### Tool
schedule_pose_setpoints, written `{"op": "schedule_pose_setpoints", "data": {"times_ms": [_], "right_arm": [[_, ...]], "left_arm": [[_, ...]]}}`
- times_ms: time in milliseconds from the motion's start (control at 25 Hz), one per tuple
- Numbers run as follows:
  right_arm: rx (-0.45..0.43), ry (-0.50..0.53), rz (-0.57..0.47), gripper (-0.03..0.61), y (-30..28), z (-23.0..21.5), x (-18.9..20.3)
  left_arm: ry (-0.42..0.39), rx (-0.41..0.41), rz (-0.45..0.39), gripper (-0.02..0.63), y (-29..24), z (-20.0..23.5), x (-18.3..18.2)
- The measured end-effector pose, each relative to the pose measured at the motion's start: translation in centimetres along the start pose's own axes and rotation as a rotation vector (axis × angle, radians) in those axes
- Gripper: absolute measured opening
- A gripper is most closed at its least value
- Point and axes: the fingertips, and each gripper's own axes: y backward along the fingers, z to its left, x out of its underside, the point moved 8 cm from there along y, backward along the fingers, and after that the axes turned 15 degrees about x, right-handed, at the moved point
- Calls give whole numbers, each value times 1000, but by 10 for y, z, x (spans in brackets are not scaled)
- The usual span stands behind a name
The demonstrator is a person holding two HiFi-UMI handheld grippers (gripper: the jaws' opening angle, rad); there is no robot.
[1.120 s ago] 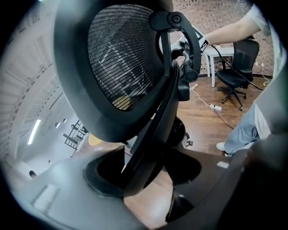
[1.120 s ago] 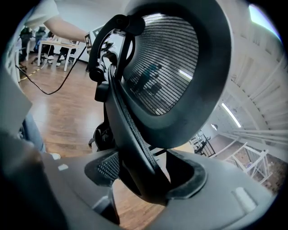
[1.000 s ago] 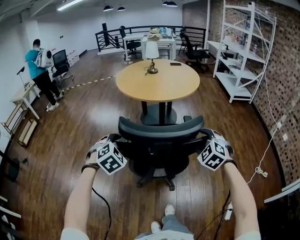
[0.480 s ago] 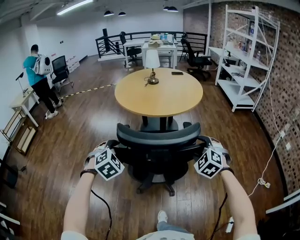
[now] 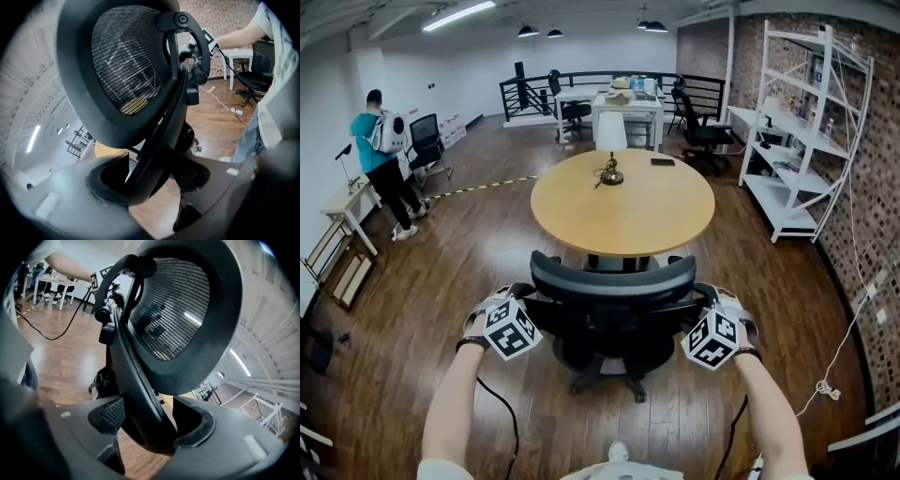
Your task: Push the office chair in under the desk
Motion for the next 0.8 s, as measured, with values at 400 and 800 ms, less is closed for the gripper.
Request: {"op": "schedule_pose_setpoints", "data": {"times_ms": [400,800], "right_arm": [[24,10,-28,301,1,2,1],[6,16,-21,303,-2,-1,-1]], "left_arm": [[0,-36,-9,299,3,-3,2],[28,-50,-24,308,1,-1,1]]}}
